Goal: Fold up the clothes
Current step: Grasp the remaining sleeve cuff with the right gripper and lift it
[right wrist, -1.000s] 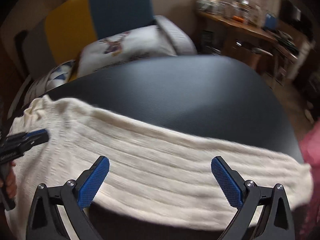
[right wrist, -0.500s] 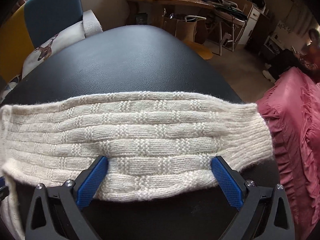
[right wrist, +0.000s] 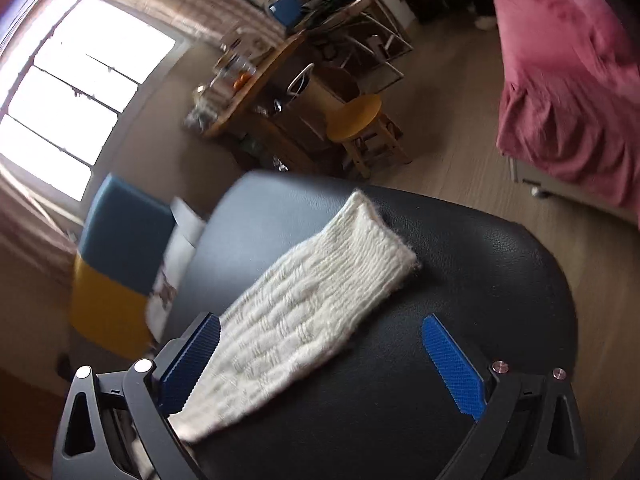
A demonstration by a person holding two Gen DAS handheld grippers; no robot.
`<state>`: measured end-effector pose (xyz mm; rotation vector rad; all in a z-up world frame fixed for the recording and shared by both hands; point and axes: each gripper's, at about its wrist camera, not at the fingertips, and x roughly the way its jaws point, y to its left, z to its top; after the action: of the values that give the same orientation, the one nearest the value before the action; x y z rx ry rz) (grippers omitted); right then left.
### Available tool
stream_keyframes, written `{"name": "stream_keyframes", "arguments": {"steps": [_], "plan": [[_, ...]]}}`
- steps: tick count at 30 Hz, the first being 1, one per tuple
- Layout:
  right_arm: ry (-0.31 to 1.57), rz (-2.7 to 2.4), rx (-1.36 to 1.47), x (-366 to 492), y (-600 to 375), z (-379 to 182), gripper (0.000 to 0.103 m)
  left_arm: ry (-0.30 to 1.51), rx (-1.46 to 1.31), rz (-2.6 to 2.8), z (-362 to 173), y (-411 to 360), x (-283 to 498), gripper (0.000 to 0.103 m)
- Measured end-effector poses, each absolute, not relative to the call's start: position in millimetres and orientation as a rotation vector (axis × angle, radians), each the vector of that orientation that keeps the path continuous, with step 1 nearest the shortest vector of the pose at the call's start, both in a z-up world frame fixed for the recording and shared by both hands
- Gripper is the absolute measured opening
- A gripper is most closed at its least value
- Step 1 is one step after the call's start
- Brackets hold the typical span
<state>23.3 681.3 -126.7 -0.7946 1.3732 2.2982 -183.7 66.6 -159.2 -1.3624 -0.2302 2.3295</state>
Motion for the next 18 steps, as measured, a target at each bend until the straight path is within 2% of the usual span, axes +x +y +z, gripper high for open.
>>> {"name": "stream_keyframes", "arguments": {"steps": [3, 10, 12, 13, 14, 18], "plan": [[1.438, 2.295, -0.749, 9.6, 669.0, -133.3, 0.088, -0.272, -1.365, 2.321, -166.2, 53.2, -179.6, 0.025], [1.321, 2.252, -0.754, -9.5, 658.0, -133.7, 0.089, -0.366, -1.360, 2.308, -168.6, 48.6, -175.4, 0.026], [1.289, 2.239, -0.754, -15.0, 654.8, -133.8, 0.068, -0.392, -1.360, 2.299, -169.2, 46.9, -175.0, 0.026], [1.275, 2.247, -0.759, -18.3, 652.2, -133.1, 0.030, -0.393, -1.361, 2.298, -169.1, 47.1, -174.8, 0.026], [1.265, 2.273, -0.768, -22.2, 648.3, -131.6, 0.006, -0.388, -1.366, 2.296, -168.3, 47.2, -174.3, 0.026], [1.222, 2.376, -0.804, -38.0, 632.7, -125.2, 0.006, -0.385, -1.417, 2.257, -162.6, 53.3, -177.4, 0.026]]}}
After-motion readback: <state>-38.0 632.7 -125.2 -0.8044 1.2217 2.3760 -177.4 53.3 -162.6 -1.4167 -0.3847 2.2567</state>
